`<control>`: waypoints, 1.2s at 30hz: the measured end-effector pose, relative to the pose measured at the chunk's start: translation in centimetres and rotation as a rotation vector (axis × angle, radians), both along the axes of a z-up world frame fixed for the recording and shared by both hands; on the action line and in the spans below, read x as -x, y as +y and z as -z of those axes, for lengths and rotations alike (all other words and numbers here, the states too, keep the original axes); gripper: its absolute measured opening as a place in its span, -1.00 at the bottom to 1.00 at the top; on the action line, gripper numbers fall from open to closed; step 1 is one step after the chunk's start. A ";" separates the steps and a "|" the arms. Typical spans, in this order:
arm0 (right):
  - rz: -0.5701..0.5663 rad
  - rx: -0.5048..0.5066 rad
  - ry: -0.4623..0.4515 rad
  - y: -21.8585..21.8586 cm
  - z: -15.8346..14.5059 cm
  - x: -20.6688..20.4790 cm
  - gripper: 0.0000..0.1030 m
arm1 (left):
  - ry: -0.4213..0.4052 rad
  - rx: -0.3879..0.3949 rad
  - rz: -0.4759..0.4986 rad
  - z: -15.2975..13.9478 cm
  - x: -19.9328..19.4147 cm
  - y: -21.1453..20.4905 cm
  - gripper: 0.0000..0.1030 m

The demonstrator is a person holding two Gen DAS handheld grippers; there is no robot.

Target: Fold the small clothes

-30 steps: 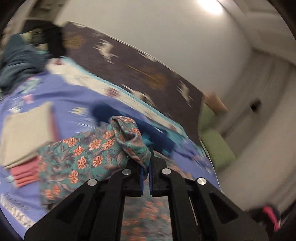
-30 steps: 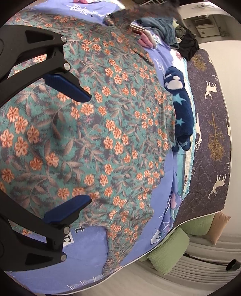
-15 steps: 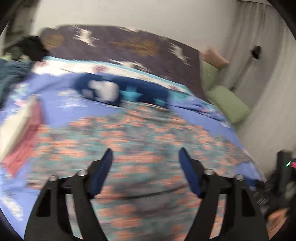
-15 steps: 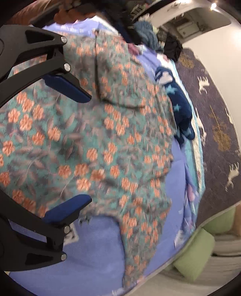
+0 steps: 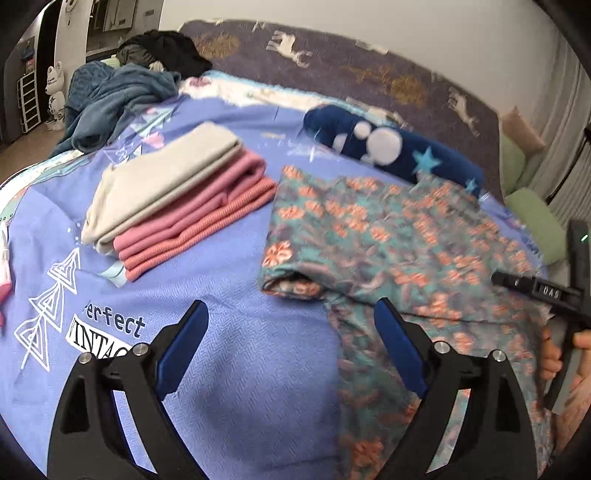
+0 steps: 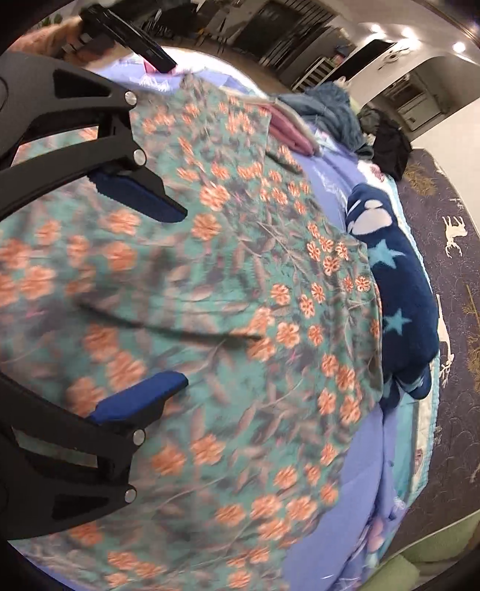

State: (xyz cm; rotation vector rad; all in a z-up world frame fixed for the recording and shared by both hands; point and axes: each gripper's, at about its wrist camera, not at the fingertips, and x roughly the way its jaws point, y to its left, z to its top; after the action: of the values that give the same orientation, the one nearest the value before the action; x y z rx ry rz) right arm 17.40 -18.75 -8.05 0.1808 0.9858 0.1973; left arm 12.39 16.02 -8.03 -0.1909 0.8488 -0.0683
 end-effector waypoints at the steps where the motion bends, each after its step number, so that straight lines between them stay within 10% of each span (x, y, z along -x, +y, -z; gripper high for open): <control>1: -0.019 0.035 -0.013 0.9 -0.2 -0.2 -0.15 | 0.009 -0.012 0.003 0.2 -0.4 -0.2 0.77; 2: -0.034 0.072 -0.021 1.7 -0.5 -0.4 -0.86 | 0.014 -0.017 0.009 0.5 -0.8 -0.3 0.77; 3: -0.036 0.074 -0.031 1.8 -1.1 -0.4 -0.93 | 0.020 -0.012 0.014 0.6 -1.2 -0.5 0.77; 9: 0.071 0.076 -0.307 -1.7 -9.7 2.8 -0.93 | 0.024 -0.033 0.047 1.2 -1.6 -1.6 0.77; 13: 0.124 0.155 -0.288 -4.7 -10.0 1.8 -0.91 | 0.063 -0.051 0.004 1.8 -2.0 -1.2 0.77; 19: 0.277 0.143 -0.020 -10.3 -2.2 0.2 -0.66 | 0.058 -0.028 -0.046 1.6 -1.5 0.0 0.63; 24: 0.285 0.083 -0.037 -11.5 -2.4 2.4 -0.01 | 0.030 -0.056 0.012 0.9 -1.0 -1.1 0.14; 27: 0.230 0.080 -0.050 -10.8 -2.9 3.1 0.29 | 0.017 0.073 0.080 -0.3 -0.4 -0.9 0.12; 30: 0.178 0.109 -0.034 -9.8 -2.3 3.7 0.36 | 0.002 0.261 0.133 -1.9 -0.9 0.3 0.16; 36: 0.178 0.116 -0.002 -9.1 0.3 3.6 0.44 | 0.093 0.202 0.114 0.4 -10.1 0.3 0.17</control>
State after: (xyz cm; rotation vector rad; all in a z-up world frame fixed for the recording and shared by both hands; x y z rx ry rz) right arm 13.78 -27.89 -8.39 0.1616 0.9704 -0.0227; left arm 22.46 16.36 -8.44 -0.3372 0.9453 -0.2543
